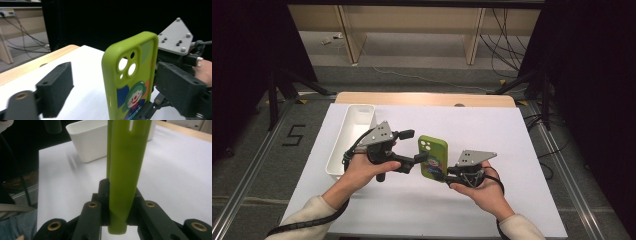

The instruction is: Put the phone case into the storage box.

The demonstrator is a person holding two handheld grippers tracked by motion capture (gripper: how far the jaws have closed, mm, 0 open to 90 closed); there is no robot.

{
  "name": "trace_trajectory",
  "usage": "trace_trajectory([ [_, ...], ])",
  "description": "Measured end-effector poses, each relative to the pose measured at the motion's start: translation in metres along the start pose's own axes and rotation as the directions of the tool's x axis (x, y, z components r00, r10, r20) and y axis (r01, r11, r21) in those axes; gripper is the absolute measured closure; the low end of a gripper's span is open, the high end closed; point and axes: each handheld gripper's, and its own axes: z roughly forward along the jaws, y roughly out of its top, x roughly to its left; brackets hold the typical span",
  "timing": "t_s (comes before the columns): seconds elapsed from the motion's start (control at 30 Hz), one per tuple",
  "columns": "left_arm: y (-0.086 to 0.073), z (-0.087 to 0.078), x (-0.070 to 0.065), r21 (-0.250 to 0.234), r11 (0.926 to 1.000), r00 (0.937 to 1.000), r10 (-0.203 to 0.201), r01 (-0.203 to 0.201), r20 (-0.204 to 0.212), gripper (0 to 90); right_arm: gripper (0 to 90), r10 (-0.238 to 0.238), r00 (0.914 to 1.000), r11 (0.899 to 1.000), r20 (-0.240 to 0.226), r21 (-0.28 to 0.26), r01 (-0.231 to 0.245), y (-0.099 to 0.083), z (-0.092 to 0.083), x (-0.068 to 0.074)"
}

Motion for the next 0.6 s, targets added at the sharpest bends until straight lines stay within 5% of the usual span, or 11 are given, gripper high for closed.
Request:
trace_trajectory([
  [0.13, 0.001, 0.002, -0.004, -0.004, 1.0000, 0.9996, -0.009, 0.009, -0.028, 0.0, 78.7, 0.004, 0.9998, 1.000, 0.022, -0.015, -0.004, 0.000, 0.000, 0.000],
  [0.6, 0.009, 0.019, -0.022, -0.010, 0.9999, 0.9909, -0.001, 0.000, -0.134, 0.0, 78.6, 0.013, 0.9946, 0.998, 0.103, -0.055, -0.008, 0.002, 0.001, 0.001],
])
